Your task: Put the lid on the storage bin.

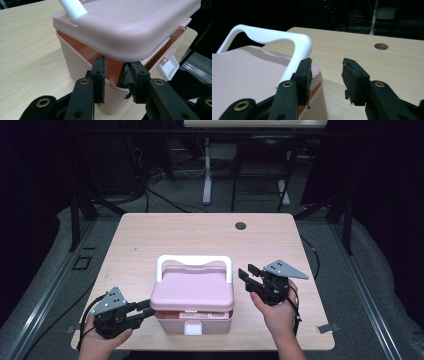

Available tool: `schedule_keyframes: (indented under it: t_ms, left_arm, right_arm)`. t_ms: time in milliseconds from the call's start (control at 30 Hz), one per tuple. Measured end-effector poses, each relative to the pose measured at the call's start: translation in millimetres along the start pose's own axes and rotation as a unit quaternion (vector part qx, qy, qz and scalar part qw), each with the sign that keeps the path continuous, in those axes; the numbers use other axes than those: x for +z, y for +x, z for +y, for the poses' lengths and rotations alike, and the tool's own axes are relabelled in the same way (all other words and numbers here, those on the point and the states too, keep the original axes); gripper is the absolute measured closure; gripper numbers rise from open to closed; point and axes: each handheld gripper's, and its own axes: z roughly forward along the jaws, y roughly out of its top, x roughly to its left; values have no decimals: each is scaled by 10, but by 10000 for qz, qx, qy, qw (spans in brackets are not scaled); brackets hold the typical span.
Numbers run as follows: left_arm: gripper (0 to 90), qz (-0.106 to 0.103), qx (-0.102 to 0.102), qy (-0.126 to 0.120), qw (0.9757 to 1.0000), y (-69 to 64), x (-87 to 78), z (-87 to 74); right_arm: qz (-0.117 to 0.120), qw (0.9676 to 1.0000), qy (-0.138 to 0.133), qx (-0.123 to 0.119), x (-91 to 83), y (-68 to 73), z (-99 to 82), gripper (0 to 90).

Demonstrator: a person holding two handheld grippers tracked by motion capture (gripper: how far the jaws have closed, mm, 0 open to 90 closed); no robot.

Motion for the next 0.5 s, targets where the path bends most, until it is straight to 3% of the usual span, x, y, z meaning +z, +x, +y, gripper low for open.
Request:
schedule_keyframes:
  t_ms: [500]
  left_arm:
    - [694,-28,21,134,9999,-1,9,-62]
  right_arm:
    - [-309,9994,122,29,128,-286,-155,493]
